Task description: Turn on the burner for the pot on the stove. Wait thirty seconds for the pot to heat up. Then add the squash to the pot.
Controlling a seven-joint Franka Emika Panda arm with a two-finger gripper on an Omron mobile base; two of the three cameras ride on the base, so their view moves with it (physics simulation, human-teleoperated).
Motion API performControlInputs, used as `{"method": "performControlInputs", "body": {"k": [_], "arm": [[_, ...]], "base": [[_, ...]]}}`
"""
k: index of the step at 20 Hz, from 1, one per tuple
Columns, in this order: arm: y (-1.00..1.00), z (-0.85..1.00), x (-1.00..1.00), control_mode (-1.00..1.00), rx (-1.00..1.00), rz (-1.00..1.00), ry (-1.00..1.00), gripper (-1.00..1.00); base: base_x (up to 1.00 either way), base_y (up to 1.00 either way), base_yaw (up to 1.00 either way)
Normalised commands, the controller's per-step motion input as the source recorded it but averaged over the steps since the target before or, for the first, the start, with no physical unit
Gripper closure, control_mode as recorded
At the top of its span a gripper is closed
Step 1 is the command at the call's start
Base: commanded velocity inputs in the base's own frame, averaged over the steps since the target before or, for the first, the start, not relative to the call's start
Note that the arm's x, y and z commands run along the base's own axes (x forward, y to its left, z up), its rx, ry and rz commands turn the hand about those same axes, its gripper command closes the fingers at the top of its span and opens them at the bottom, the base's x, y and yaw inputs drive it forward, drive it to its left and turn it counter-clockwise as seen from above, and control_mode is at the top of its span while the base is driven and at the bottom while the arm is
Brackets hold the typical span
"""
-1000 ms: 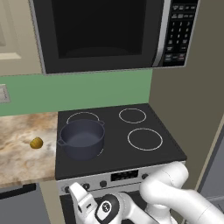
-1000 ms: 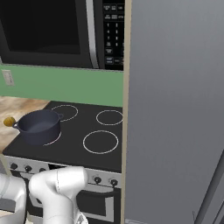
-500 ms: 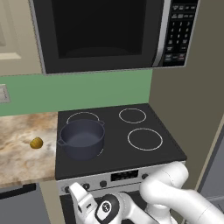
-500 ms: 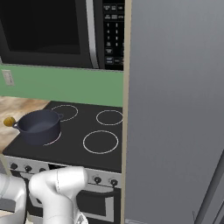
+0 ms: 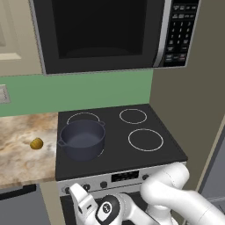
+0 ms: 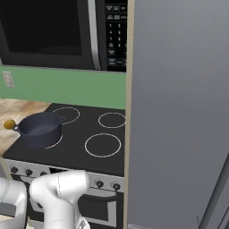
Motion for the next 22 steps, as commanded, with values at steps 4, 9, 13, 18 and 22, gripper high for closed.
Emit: {"method": "performControlInputs", "body": {"k": [4,9,13,18,22], "arm": [[0.0,0.0,0.0,-1.0,0.0,0.0,0.0,1.0],[0.0,0.0,0.0,-1.0,0.0,0.0,0.0,1.0],[0.0,0.0,0.0,-1.0,0.0,0.0,0.0,1.0],[0.0,0.0,0.0,-1.0,0.0,0.0,0.0,1.0],[0.0,0.0,0.0,-1.0,0.0,0.0,0.0,1.0]], "base": [[0.0,0.0,0.0],[0.0,0.0,0.0],[0.0,0.0,0.0],[0.0,0.0,0.0],[0.0,0.0,0.0]]}}
